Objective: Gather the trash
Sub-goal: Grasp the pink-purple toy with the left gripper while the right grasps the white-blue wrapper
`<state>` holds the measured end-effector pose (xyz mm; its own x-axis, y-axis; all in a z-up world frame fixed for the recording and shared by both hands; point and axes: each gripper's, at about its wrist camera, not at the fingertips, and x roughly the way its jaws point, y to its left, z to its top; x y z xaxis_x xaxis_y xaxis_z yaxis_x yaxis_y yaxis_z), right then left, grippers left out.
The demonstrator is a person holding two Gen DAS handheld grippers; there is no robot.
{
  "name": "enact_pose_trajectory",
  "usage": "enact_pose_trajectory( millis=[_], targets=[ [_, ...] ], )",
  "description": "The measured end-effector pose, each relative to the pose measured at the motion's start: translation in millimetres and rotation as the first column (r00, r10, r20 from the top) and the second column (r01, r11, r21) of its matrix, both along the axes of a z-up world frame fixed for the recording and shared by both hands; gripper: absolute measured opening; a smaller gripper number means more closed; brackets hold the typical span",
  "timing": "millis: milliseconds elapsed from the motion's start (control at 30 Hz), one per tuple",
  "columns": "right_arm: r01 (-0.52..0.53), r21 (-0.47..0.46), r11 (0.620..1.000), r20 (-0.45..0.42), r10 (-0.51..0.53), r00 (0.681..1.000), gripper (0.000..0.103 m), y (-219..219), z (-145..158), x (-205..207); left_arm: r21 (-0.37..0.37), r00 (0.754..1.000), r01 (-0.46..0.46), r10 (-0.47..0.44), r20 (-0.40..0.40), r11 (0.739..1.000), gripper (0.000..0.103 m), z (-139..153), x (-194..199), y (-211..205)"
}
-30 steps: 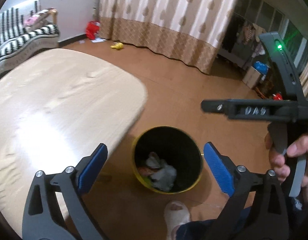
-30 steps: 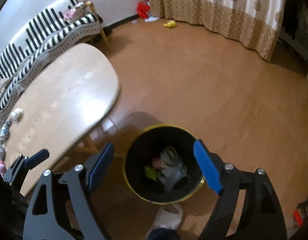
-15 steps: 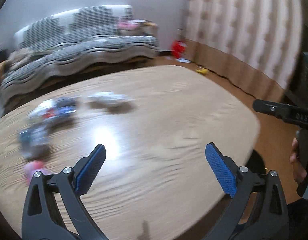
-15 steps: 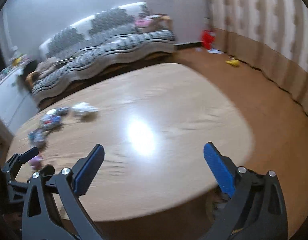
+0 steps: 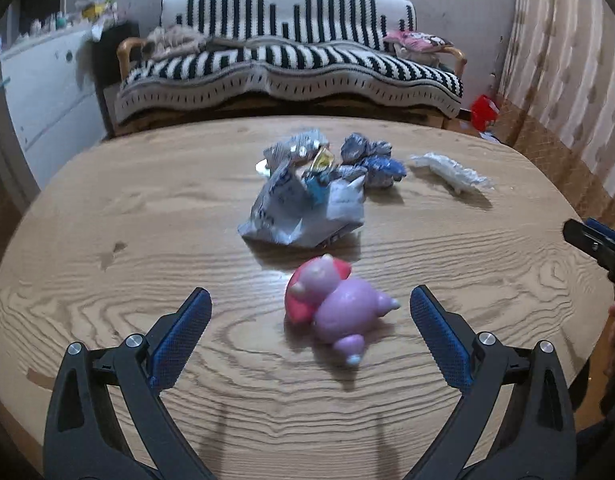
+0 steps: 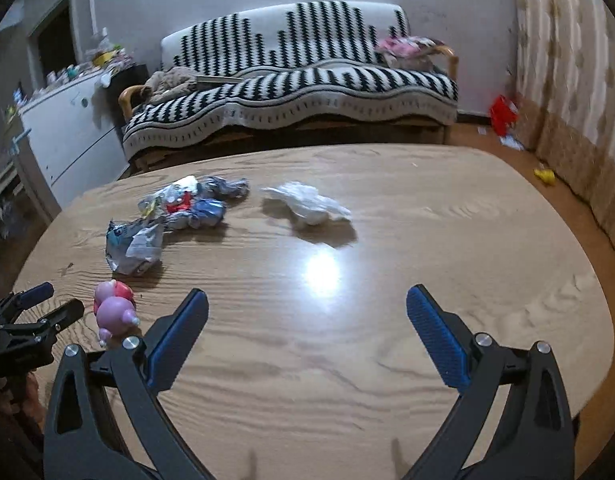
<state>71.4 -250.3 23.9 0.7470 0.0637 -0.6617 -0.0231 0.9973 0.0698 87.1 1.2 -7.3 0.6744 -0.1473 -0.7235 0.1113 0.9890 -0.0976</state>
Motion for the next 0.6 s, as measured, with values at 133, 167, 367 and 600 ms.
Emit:
enact_pose_trajectory(
  millis=[133, 167, 367, 600],
  targets=[
    [-0.060, 0.016, 0.998, -0.031, 0.060, 0.998, 0.096, 24, -6, 18, -0.034, 0.999, 0.025, -0.026, -0.034, 0.999, 0.096, -10, 12, 0],
    [-0.068, 0.028, 0.997, -0.049, 0.069, 0.996, 0.096, 27, -7, 21, -0.039, 0.999, 0.026, -0.028, -0.044, 0.999, 0.096, -14, 17, -2],
    [-0.106, 0.095, 0.990, -0.122, 0.117, 0.986, 0.096, 42, -26, 42, -0.048, 0.994, 0.000, -0.005, -0.110, 0.999, 0.096, -38, 44, -13],
    [-0.131, 0.112, 0.985, -0.141, 0.146, 0.979, 0.096, 54, -36, 57, -0.041, 0.991, -0.020, 0.014, -0.135, 0.999, 0.089, -52, 50, -16]
  ],
)
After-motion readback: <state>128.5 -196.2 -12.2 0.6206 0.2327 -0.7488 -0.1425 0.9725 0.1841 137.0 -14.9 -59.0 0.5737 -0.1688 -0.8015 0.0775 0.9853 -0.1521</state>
